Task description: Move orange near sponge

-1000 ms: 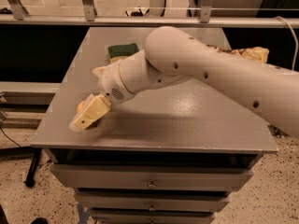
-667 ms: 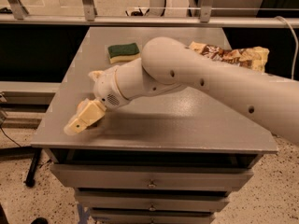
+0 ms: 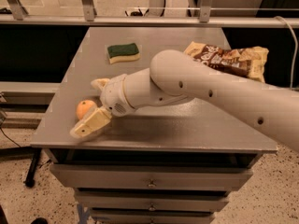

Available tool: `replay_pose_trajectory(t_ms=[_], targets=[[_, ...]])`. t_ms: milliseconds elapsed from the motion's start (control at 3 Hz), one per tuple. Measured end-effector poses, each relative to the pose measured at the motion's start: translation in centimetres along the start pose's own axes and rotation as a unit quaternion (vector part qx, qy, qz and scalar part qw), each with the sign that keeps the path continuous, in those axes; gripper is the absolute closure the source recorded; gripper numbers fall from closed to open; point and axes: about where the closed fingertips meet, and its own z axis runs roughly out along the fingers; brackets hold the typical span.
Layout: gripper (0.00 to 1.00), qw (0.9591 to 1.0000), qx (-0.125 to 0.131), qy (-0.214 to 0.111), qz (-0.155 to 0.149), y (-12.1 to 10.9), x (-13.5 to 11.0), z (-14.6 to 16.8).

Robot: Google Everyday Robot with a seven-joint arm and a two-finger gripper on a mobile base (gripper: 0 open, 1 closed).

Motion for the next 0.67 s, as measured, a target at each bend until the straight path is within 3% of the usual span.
replay_pose_trajectory(t_ms=[667], targets=[[0.61, 0.9999, 0.013, -0.002, -0.01, -0.85, 0.72, -1.5]])
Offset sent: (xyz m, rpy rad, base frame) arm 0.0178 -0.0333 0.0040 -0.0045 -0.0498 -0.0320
